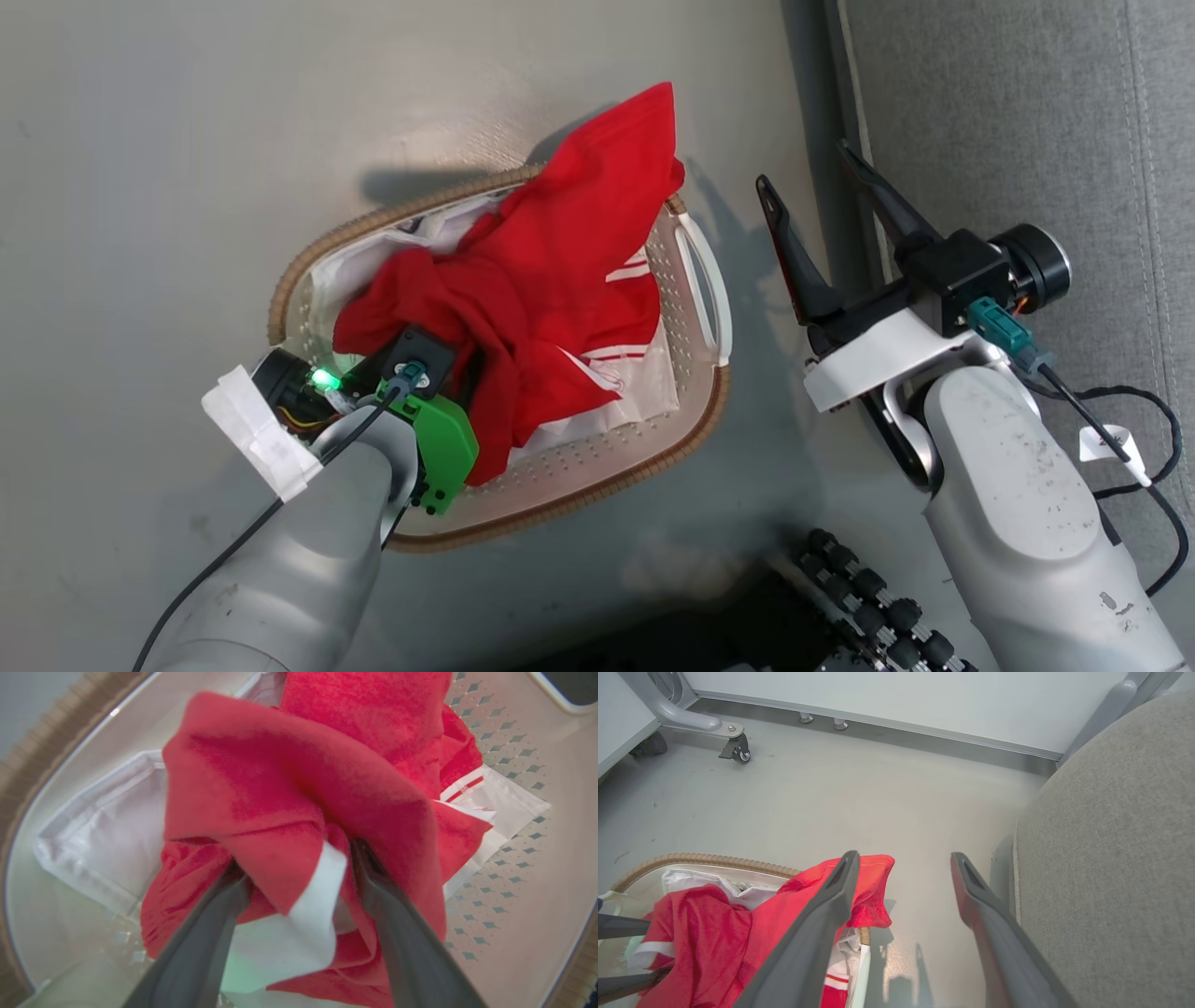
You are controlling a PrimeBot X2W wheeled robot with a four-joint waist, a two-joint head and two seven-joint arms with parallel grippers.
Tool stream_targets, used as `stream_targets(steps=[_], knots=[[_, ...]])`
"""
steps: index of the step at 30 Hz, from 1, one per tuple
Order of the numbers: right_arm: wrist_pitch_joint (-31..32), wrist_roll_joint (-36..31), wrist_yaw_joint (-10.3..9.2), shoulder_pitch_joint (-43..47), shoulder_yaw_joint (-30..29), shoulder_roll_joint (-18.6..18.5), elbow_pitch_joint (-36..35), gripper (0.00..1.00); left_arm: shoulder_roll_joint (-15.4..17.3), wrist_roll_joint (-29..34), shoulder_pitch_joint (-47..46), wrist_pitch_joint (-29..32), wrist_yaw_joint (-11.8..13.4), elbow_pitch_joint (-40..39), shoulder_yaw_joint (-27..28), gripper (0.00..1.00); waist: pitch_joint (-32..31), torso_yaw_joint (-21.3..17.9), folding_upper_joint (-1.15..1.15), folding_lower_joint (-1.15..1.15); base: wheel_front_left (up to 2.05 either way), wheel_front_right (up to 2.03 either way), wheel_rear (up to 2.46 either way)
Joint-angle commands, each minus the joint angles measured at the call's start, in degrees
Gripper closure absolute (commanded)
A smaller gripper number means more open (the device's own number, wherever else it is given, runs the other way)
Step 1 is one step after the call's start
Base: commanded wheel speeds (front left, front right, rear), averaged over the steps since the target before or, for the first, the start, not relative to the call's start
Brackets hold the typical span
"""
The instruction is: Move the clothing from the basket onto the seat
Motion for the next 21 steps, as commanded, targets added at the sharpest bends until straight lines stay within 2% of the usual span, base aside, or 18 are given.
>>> stream_targets(steps=[1,5,6,7,8,13,17,21], knots=[[-0.25,0.31,-0.04,-0.81,0.06,0.08,-0.46,0.0,0.06,-0.84,-1.27,0.03,-0.13,0.36,-0.65,0.0,2.26,-1.37,0.23,-0.01,0.0,0.0,0.0],[-0.25,0.46,-0.04,-1.01,0.29,0.55,-0.82,0.0,-0.07,-1.56,-2.04,0.03,-0.13,0.99,-1.95,0.0,3.11,-1.86,0.23,-0.01,0.0,0.0,0.0],[-0.25,0.53,-0.04,-1.05,0.3,0.58,-0.74,0.0,-0.07,-1.82,-2.23,0.04,-0.14,1.13,-2.14,0.33,3.18,-1.95,0.23,-0.01,0.0,0.0,0.0],[-0.25,0.58,-0.04,-1.11,0.35,0.65,-0.67,0.0,-0.02,-2.05,-2.35,0.04,-0.14,1.24,-2.2,0.76,3.2,-1.99,0.23,-0.01,0.0,0.0,0.0],[-0.26,0.66,-0.04,-1.17,0.34,0.72,-0.56,0.0,0.06,-2.3,-2.41,0.04,-0.14,1.04,-2.32,1.0,3.17,-2.0,0.23,-0.01,0.0,0.0,0.0],[-0.26,0.41,-0.04,-0.88,0.4,0.73,0.39,0.0,0.96,-3.03,-0.96,0.03,-0.14,-2.1,-2.31,1.0,1.42,-1.56,0.23,-0.01,0.0,0.0,0.0],[-0.26,0.11,-0.05,-0.02,0.73,0.04,2.46,0.0,1.11,-4.48,1.99,0.03,-0.13,-4.17,-1.23,1.0,-2.49,-0.93,0.23,-0.01,0.0,0.0,0.0],[-0.25,0.32,-0.04,1.42,0.54,-0.5,3.93,0.0,0.94,-6.99,5.54,0.02,0.44,-9.24,2.69,1.0,-7.57,0.41,0.23,-0.01,0.0,0.0,0.0]])
